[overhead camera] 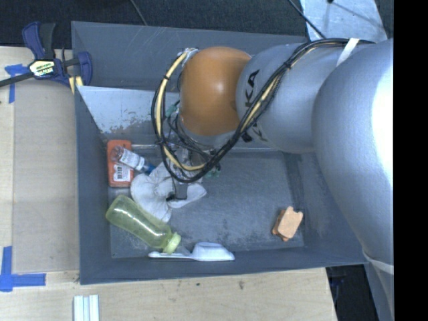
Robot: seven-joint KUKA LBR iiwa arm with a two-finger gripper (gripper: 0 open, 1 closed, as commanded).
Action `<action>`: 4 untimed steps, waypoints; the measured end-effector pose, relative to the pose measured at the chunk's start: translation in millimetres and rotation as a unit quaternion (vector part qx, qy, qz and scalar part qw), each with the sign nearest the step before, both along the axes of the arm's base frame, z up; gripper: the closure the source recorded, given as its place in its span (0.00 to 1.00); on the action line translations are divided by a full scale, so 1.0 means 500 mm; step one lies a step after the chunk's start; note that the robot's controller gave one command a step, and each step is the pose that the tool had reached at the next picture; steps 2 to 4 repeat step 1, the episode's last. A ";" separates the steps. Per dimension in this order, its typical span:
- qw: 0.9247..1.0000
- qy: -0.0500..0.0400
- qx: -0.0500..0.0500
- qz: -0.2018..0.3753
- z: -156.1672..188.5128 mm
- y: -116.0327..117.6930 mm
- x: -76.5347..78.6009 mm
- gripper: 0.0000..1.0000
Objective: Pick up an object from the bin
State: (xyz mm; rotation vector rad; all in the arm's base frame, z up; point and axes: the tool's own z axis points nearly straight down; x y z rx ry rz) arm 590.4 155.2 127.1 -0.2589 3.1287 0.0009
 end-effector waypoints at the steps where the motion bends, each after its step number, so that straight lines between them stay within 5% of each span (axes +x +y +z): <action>1: 1.000 -0.001 0.000 0.001 -0.009 -0.007 0.000 0.00; 4: 1.000 -0.001 0.000 0.001 -0.009 -0.007 0.000 0.00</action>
Offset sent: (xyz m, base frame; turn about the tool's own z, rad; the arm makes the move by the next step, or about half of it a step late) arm -0.0382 -0.0234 -0.0571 -0.1406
